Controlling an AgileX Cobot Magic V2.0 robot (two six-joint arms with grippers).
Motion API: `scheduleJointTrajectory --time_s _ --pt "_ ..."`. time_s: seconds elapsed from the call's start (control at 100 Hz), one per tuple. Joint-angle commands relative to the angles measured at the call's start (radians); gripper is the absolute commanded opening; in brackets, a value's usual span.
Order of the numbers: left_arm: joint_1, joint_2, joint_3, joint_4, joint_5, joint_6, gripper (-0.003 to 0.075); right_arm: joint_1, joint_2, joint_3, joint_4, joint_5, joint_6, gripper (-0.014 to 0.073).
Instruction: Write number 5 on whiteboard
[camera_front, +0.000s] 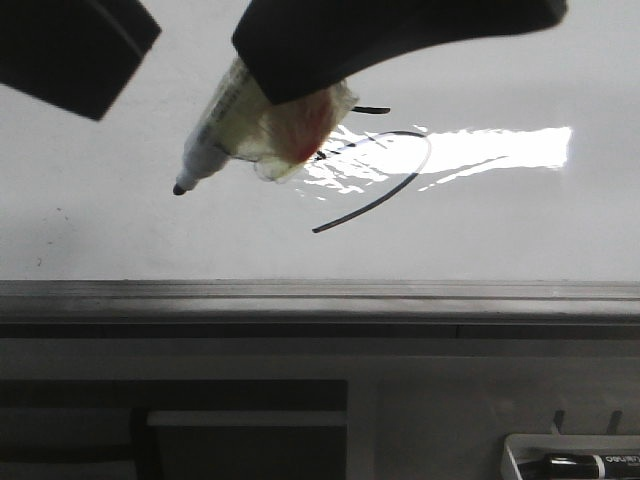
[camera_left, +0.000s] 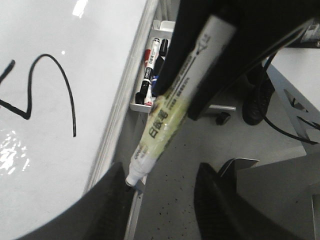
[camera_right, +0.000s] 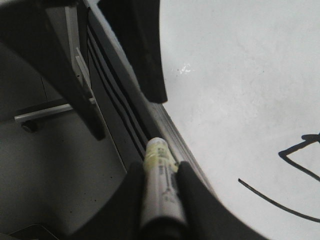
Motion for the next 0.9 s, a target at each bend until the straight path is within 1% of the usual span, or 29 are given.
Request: scheduleJointTrajectory --time_s 0.0,0.19,0.61,0.89 --pt "-0.007 0.013 -0.033 -0.041 -0.015 -0.001 0.0298 -0.001 -0.010 -0.029 -0.020 -0.044 -0.009 -0.0069" --pt "-0.007 0.051 -0.033 -0.057 -0.018 -0.001 0.0298 -0.001 -0.010 -0.029 -0.016 -0.082 -0.009 -0.0069" --pt "-0.007 0.063 -0.033 -0.079 -0.088 -0.001 0.0294 -0.001 -0.006 -0.029 -0.016 -0.113 -0.009 -0.0069" --pt "-0.007 0.098 -0.033 -0.096 -0.083 -0.001 0.0294 -0.001 -0.006 -0.029 -0.016 -0.134 -0.009 -0.0069"
